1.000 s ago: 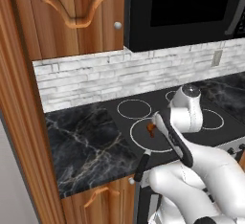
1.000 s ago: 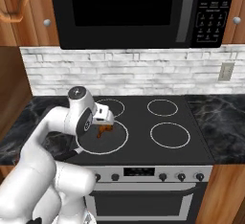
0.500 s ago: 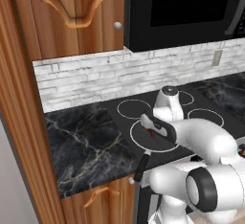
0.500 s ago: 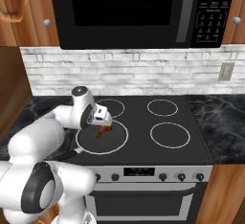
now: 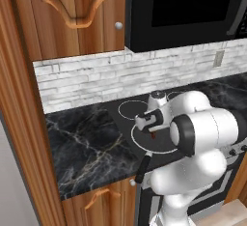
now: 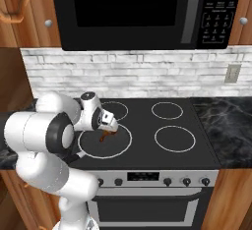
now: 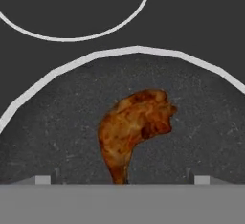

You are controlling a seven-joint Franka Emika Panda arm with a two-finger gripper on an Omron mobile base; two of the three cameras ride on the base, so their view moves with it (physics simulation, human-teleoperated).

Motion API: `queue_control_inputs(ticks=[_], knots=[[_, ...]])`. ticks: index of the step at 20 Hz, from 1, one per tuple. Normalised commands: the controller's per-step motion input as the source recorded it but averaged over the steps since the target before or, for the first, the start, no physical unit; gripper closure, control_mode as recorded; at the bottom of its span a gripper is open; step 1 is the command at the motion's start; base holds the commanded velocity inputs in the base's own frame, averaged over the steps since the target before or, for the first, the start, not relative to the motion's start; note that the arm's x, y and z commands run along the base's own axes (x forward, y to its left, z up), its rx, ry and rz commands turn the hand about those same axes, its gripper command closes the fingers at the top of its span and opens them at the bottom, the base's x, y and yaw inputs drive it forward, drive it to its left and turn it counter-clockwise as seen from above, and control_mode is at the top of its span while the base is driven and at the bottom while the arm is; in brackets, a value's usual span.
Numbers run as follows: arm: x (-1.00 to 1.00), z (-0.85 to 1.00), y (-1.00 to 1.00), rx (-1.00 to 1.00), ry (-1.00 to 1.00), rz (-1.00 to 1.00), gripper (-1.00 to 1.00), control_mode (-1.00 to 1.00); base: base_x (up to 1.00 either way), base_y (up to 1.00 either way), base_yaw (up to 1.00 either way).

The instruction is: Take the chicken drumsticks from the pan and place one on each plate on the dining counter.

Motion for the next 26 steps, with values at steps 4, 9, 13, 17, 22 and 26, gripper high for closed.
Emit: queue_control_inputs(ticks=[4,9,13,17,22,26], knots=[[0.57,-0.47,0.00,0.00,0.07,-0.12,-1.00,-1.00,0.00,0.00,0.00],[0.34,-0.52,0.00,0.00,0.05,-0.16,-1.00,-1.00,0.00,0.00,0.00],[0.02,-0.61,-0.02,0.00,0.02,-0.24,-1.00,-1.00,0.00,0.00,0.00],[-0.04,-0.65,-0.11,0.00,0.01,-0.29,1.00,-1.00,0.00,0.00,0.00],[-0.28,-0.51,-0.40,0.00,0.00,-0.30,1.00,-1.00,0.00,0.00,0.00],[-0.52,-0.33,-0.36,0.02,-0.15,-0.29,1.00,-1.00,0.00,0.00,0.00]])
